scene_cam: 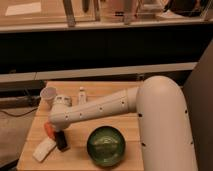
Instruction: Place the eraser on the white sponge
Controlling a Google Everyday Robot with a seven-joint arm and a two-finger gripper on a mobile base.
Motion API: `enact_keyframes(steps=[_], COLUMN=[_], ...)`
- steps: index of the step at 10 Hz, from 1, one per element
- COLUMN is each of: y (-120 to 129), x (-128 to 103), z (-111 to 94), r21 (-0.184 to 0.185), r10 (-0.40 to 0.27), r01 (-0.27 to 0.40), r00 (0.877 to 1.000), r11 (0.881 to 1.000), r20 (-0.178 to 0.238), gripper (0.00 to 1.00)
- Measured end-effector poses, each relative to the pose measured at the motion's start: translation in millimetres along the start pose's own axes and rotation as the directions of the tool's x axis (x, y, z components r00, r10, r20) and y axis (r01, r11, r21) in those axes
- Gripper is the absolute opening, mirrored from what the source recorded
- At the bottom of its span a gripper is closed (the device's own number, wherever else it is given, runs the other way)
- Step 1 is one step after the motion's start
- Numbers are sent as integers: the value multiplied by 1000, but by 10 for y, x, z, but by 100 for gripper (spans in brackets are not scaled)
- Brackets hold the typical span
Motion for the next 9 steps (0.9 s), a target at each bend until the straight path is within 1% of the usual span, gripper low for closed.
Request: enact_keyframes(steps=[2, 6, 9], y=[12, -35, -172], x=[2, 22, 54], z=[-70, -192, -295], r21=[-14, -28, -22], r10=[9, 17, 14], r01=[-9, -18, -15], r00=[1000, 999, 998], r11=[1000, 999, 1000], r20=[-15, -40, -57], gripper=[4, 4, 4])
